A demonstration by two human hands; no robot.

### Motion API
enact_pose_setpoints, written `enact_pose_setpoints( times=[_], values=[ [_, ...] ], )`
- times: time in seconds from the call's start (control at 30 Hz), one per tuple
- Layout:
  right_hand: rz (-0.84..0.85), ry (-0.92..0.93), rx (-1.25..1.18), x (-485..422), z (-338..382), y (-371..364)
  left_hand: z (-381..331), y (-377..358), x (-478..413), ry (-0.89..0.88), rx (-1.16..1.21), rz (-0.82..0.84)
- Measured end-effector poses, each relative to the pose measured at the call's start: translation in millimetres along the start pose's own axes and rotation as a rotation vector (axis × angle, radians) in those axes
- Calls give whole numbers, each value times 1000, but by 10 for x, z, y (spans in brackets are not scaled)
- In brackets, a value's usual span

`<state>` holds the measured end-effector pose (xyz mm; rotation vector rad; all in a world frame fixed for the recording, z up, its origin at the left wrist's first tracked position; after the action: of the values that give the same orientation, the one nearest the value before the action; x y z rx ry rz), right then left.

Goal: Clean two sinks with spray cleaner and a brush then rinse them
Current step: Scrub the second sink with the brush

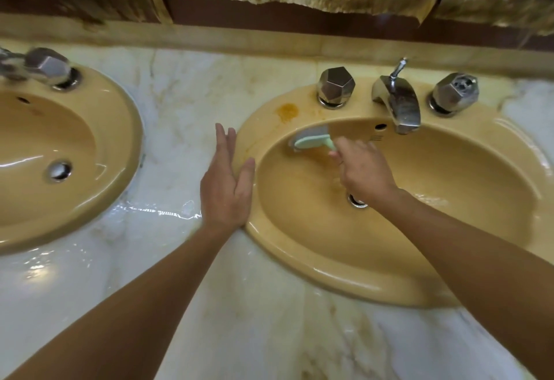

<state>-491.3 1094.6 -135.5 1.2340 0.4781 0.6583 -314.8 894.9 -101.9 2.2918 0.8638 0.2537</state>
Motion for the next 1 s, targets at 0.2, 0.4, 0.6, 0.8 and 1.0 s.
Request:
enact_pose_setpoints(
  times=[0.2,0.4,0.6,0.8,1.0],
  values=[
    [11,24,44,48,-58,22,0,-16,-12,-13,-37,3],
    [135,-30,145,142,-105,-13,-85,-82,66,-66,-213,80],
    [283,-43,278,152,-124,19,-237,-207,230,-72,-418,45],
    [302,-40,266,170,-156,-34,-279,-227,172,-189,-529,82],
    [238,-32,204,138,-203,-53,-293,-215,164,-202,-517,87]
  ],
)
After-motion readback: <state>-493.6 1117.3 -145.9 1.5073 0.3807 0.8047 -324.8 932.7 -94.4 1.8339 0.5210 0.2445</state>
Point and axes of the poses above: each hand's wrist, its own x-axis away from the middle knuckle, its own y-axis out of the back of the hand, z = x × y, the point moved 2 cm from there along -x, towards the middle knuckle, and after that the axes turned 3 degrees about -x, right-handed, at the moved point
